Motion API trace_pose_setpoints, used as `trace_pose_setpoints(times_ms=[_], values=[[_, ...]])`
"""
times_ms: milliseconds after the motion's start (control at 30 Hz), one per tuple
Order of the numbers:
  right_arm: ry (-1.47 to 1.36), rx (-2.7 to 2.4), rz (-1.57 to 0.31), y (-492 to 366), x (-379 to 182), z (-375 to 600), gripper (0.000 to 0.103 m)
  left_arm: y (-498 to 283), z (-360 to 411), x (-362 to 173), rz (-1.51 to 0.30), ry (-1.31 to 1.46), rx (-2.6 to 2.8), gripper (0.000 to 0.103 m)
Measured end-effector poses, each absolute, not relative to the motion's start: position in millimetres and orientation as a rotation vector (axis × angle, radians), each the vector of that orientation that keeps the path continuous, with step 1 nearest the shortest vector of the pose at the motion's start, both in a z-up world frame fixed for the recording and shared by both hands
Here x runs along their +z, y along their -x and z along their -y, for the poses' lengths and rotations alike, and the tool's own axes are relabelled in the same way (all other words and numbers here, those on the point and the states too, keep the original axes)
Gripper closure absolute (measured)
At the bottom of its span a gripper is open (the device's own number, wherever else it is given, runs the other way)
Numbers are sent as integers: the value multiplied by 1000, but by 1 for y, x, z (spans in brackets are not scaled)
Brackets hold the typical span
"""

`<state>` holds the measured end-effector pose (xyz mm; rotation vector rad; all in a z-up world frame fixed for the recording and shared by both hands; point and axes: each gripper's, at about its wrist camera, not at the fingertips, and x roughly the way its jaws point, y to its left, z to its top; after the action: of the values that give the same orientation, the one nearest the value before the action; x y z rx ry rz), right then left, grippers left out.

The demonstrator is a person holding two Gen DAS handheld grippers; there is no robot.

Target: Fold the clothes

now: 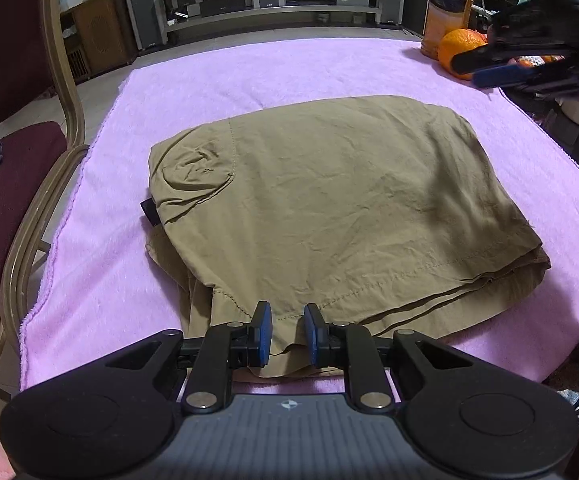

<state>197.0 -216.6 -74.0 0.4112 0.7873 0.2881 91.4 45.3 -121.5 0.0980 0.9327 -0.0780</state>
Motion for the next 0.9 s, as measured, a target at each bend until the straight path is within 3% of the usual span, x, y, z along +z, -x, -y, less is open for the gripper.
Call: trace_pose_setpoints(times_ms=[133,367,400,433,533,700,867,900], values=[[-770,213,-891,-225,-117,259,77,-93,-47,-122,-936,-89,-81,85],[-938,134,-968,-251,-152,272,83,-94,-46,-122,-941,-81,-80,85],[-913,127,-982,-254,-154,268,87,-94,-47,-122,-941,-78,-80,85],[-876,118,-997,-256,-156,263,100,-93,-47,-122,-941,-76,-81,85],[-577,102,-1004,-258,-146,236,102,-94,-47,-123,-945,-74,-82,85],[-168,-75,-965,-246,-140,211,103,-93,-46,-123,-943,-79,-80,85],[-488,-14,-922,-226,-128,257,94,-92,-46,-123,-941,-78,-79,85],[-515,10,-896,-221,-122,259,86,-91,-45,-123,-941,-79,-77,85]])
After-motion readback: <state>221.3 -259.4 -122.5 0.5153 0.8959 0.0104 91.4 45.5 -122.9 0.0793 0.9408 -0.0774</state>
